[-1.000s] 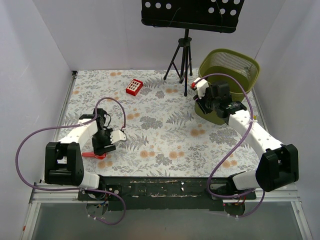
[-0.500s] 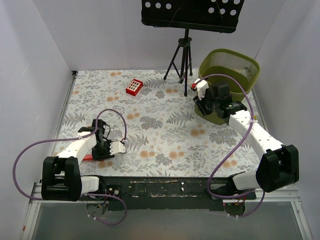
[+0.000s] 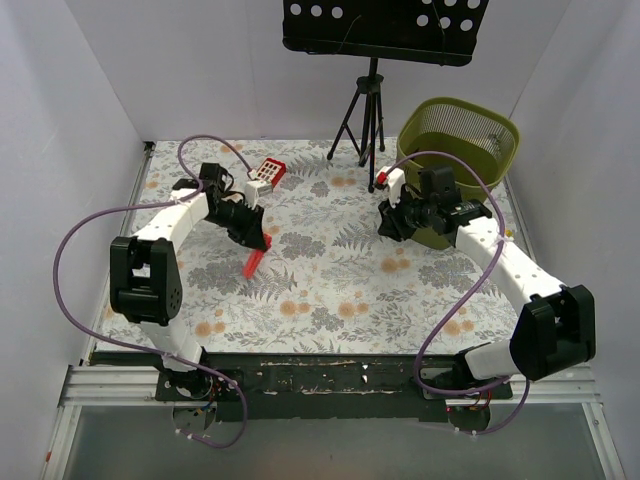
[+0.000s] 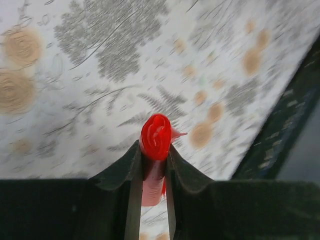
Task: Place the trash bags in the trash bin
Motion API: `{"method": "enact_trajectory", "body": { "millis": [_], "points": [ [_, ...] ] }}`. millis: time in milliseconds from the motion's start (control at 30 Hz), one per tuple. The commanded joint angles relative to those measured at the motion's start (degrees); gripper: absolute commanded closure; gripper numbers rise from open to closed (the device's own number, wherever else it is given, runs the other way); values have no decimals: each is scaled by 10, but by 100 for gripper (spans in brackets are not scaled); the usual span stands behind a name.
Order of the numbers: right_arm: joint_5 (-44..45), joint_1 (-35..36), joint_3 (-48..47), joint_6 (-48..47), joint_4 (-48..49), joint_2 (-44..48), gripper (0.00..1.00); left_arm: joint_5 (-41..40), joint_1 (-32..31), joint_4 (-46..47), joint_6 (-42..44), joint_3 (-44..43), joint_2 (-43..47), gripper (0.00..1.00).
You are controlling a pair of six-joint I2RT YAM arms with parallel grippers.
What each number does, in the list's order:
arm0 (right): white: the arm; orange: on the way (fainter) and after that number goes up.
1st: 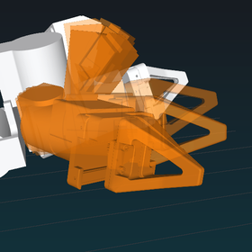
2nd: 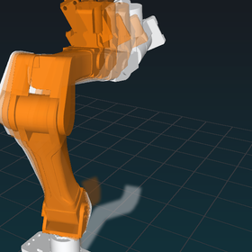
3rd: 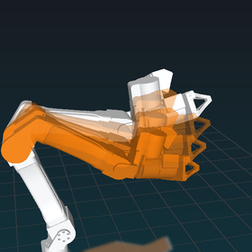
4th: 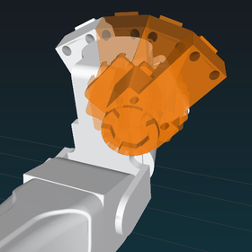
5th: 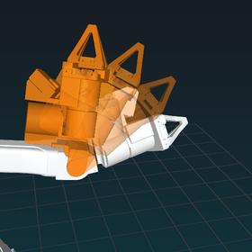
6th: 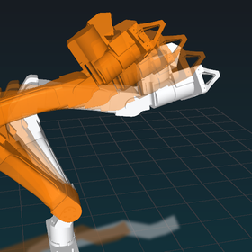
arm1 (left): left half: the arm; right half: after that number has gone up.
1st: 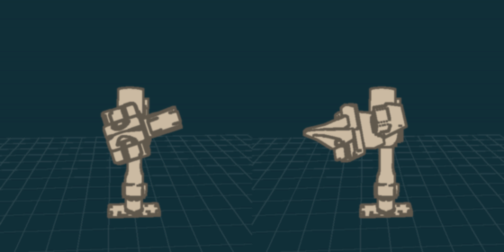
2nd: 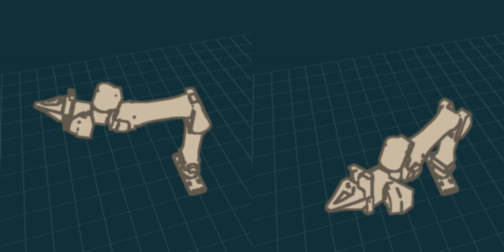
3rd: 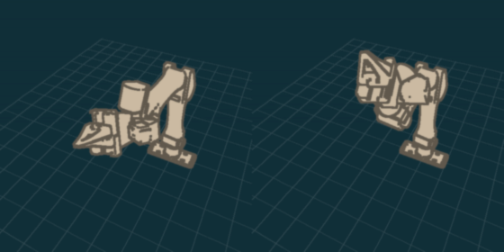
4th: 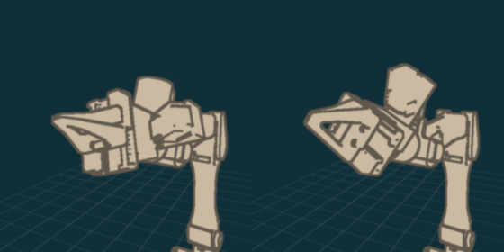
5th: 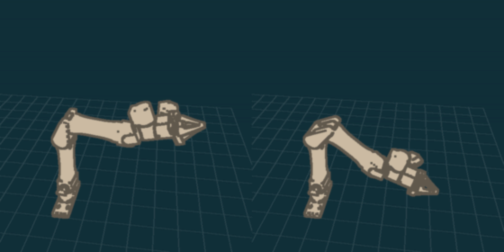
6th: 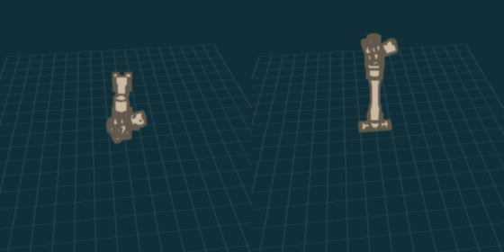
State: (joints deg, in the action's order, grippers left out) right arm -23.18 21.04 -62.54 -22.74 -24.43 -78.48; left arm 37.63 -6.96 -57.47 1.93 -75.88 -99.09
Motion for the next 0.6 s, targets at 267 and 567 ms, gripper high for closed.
{"method": "enact_trajectory", "body": {
  "millis": [267,567],
  "points": [
    [-117,41,18,164,8,-69,67,124,-37,639,-879,282,18,55],
    [-128,124,-29,296,97,-213,61,1,-11,472,-808,267,55,37]
  ]
}}
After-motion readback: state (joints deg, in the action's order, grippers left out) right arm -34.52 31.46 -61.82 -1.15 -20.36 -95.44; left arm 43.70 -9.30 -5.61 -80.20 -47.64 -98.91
